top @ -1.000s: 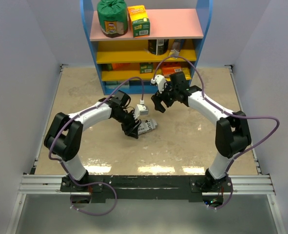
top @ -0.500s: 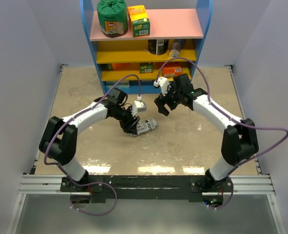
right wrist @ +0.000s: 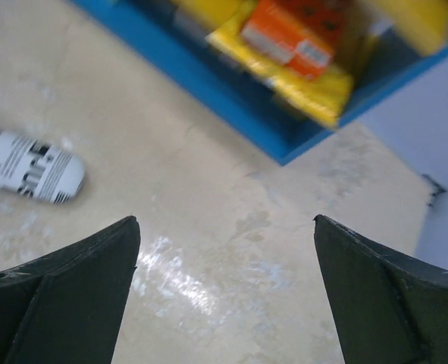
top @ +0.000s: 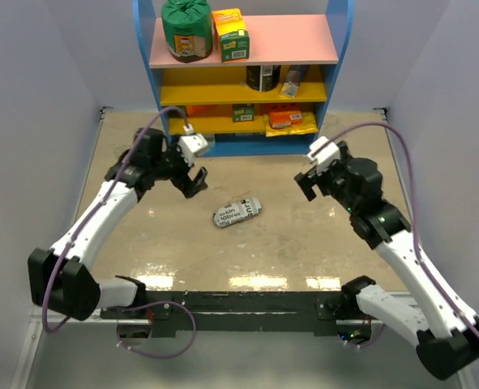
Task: Organize the sunglasses
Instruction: Reset both arms
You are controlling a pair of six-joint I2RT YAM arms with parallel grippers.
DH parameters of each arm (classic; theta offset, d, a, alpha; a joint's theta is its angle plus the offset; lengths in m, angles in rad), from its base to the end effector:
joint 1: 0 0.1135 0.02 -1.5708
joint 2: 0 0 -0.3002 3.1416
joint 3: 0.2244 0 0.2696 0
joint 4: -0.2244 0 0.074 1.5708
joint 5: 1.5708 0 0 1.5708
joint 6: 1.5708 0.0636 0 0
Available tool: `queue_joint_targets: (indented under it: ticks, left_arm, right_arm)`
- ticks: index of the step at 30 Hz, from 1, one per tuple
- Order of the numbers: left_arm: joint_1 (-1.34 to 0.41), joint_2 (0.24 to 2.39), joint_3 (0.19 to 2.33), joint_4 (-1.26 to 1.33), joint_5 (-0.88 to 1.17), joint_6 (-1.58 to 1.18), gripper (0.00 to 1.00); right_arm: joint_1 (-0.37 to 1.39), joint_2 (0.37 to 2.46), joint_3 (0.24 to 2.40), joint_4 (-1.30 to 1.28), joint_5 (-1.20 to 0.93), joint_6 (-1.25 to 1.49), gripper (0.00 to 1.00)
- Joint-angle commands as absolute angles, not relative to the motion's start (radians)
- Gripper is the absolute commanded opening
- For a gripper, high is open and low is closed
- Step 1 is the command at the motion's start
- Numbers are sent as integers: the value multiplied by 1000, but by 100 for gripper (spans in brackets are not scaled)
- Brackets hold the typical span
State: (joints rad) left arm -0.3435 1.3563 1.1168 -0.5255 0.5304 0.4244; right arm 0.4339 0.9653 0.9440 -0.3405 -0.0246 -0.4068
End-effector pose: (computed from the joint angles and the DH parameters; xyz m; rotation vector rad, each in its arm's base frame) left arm 0.2892 -0.1376 0.3135 1.0885 1.9962 -0.5740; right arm 0.2188 0.1031 0.3660 -0.8036 1.7577 0.0419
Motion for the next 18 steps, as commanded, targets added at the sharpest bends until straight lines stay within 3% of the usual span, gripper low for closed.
queue_joint_targets:
  ticks: [1, 5, 11, 18]
  left_arm:
    - [-238, 1206, 1118, -368, 397, 347, 100]
    - [-209, 1095, 1023, -206, 226, 273, 100]
    - [-206, 957, 910, -71, 105, 245, 100]
    - [-206, 904, 879, -43, 115, 230, 100]
  right_arm:
    - [437, 721, 884, -141, 219, -302, 99]
    - [437, 542, 825, -5, 334, -203, 99]
    - [434, 502, 798, 57, 429, -173, 99]
    - [426, 506, 793, 84, 495, -169, 99]
